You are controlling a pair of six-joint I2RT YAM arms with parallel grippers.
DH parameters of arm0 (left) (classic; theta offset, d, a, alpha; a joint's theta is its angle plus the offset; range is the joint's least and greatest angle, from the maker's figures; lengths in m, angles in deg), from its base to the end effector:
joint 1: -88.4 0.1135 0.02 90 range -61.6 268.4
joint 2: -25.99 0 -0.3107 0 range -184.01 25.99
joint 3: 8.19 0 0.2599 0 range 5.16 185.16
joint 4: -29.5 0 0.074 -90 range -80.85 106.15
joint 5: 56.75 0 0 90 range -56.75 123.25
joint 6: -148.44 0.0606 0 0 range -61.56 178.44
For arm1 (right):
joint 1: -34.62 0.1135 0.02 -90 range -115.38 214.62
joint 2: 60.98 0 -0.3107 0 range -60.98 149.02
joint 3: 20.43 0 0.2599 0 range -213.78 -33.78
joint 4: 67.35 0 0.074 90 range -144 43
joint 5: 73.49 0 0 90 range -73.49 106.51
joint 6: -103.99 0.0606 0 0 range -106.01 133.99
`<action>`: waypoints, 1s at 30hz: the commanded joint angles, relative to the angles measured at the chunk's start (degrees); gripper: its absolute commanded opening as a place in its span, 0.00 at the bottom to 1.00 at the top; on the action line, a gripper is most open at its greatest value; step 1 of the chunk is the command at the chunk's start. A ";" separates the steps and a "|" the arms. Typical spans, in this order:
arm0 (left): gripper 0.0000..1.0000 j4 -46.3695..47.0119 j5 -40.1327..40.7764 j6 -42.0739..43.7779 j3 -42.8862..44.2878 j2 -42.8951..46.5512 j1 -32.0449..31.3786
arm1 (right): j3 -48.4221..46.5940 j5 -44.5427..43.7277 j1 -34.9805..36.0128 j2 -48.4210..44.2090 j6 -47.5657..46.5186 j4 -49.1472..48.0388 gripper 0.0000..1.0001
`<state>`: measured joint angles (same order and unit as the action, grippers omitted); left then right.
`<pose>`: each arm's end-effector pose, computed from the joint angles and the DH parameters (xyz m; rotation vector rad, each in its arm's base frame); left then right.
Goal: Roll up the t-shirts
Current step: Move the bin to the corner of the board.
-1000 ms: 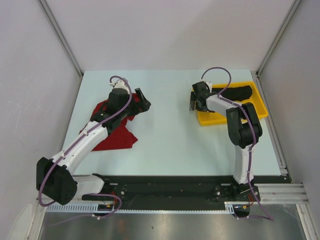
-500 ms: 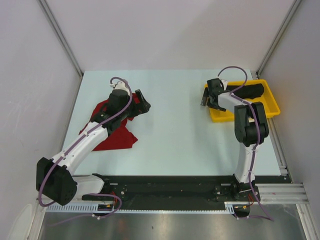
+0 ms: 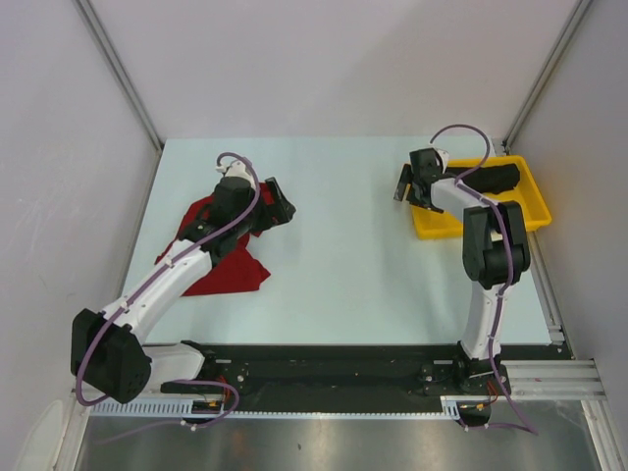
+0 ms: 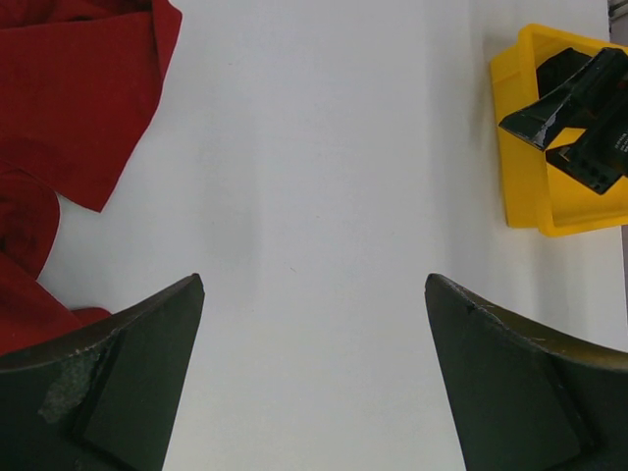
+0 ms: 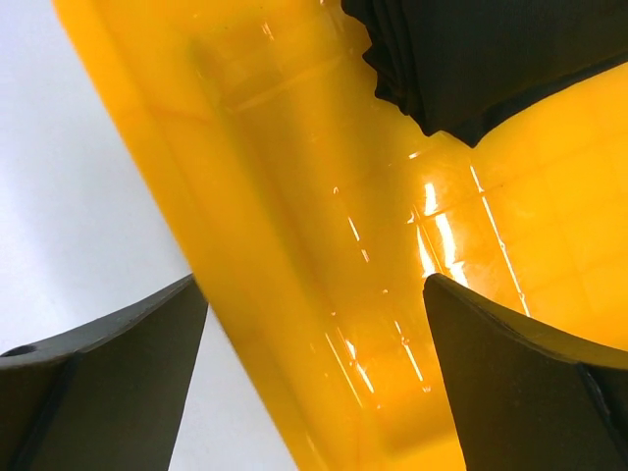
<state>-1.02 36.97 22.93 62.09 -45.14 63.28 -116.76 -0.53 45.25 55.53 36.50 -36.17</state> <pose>0.2680 -0.1213 0.3336 -0.2356 2.1553 -0.5536 0.4800 0.0720 0.1988 0.3758 2.3873 -0.1052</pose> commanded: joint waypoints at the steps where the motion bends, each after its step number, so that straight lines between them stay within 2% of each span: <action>1: 1.00 1.00 -1.62 0.61 -0.67 2.40 1.04 | -2.19 0.86 -0.17 -5.94 1.05 1.33 0.98; 6: 1.00 0.30 -2.15 -1.22 -2.17 4.33 2.88 | -2.18 0.51 0.18 -11.28 1.76 3.71 0.99; 9: 1.00 -2.60 2.76 -4.47 -4.01 7.31 3.94 | -1.84 0.95 2.10 -16.11 2.98 6.08 1.00; 11: 1.00 -4.71 7.40 -6.58 -7.08 11.16 3.86 | -1.05 2.96 5.87 -18.15 2.73 4.95 1.00; 12: 1.00 -5.50 8.83 -9.46 -8.48 12.58 3.86 | -0.96 3.84 9.98 -18.59 2.72 4.16 1.00; 15: 0.99 -6.47 13.83 -14.22 -16.30 19.25 3.86 | -1.04 9.55 17.63 -17.11 4.03 -1.90 0.98; 17: 0.96 -5.95 14.64 -17.21 -22.19 21.29 3.86 | -1.83 15.44 20.12 -13.60 6.14 -8.75 0.96; 20: 0.95 -3.76 15.00 -19.33 -28.00 23.14 3.77 | -7.09 18.09 25.21 -5.79 6.76 -14.12 0.94; 25: 0.94 -1.29 14.64 -20.13 -31.17 22.36 3.59 | -16.67 22.22 28.12 6.25 10.36 -19.65 0.91; 30: 0.91 0.90 14.56 -20.83 -32.32 21.21 3.59 | -27.12 23.01 29.71 18.55 12.73 -19.58 0.89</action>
<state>-4.69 50.15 4.26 30.31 -23.22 66.80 -136.10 20.41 74.43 67.92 45.81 -51.97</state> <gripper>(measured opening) 0.920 0.898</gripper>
